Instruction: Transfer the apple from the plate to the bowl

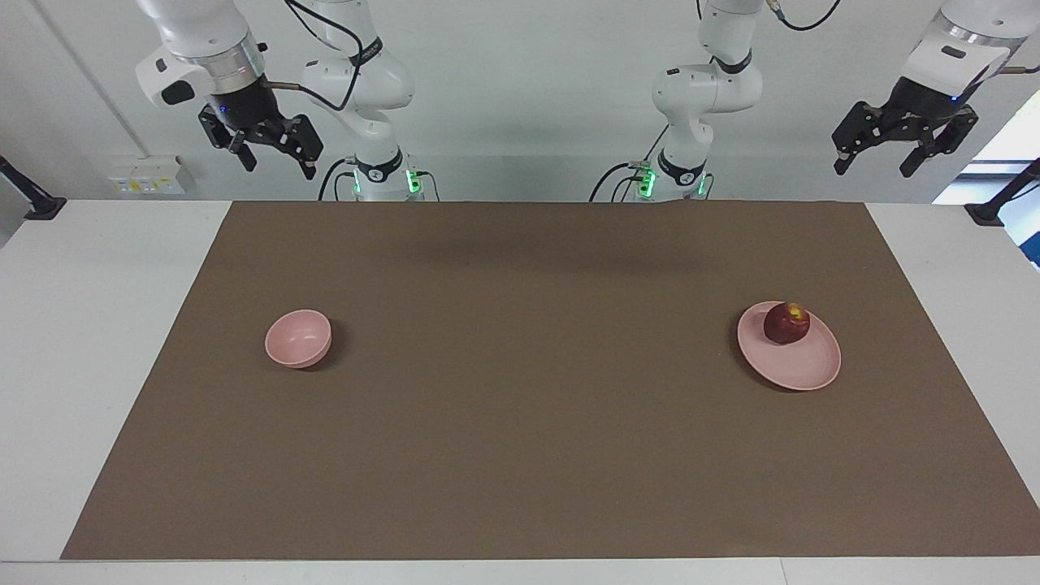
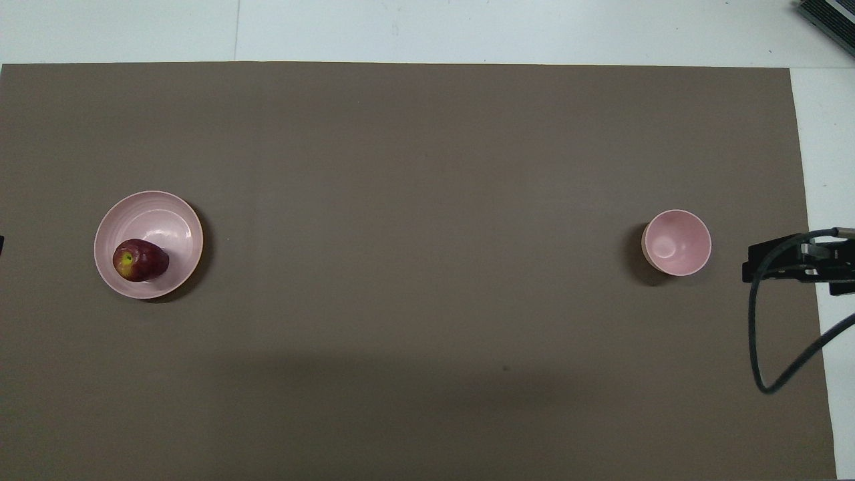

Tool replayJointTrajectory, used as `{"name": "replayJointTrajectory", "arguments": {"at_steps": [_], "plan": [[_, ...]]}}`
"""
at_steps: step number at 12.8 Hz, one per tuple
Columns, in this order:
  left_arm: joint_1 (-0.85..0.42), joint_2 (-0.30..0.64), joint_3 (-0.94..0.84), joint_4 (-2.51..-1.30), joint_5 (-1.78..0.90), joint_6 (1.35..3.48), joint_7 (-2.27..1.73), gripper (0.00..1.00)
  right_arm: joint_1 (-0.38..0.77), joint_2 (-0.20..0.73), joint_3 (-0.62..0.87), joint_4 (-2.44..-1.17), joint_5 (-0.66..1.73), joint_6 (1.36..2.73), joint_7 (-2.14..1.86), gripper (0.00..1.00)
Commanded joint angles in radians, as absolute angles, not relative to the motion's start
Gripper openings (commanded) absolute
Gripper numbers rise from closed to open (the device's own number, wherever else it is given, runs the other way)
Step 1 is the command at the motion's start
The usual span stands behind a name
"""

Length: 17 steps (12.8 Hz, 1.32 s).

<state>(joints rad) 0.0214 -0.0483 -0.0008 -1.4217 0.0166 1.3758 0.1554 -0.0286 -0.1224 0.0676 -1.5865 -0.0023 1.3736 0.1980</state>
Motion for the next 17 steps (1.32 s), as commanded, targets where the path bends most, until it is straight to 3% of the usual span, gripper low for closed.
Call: {"name": "replayJointTrajectory", "arguments": {"at_steps": [1,8,11,17], "plan": [[0.020,-0.064,-0.003,-1.440,0.018,1.378,0.152,1.00,-0.021,-0.158,0.074,-1.617,-0.021,1.377,0.161,1.00],[0.018,-0.066,-0.005,-1.439,0.018,1.391,0.144,1.00,-0.041,-0.144,0.058,-1.600,-0.009,1.391,0.095,1.00],[0.020,-0.067,-0.006,-1.447,0.017,1.393,0.156,1.00,0.094,-0.144,-0.084,-1.601,-0.008,1.410,0.077,1.00],[0.023,-0.072,-0.005,-1.494,0.011,1.451,0.156,1.00,0.107,-0.144,-0.109,-1.606,-0.003,1.436,0.075,1.00]]}}
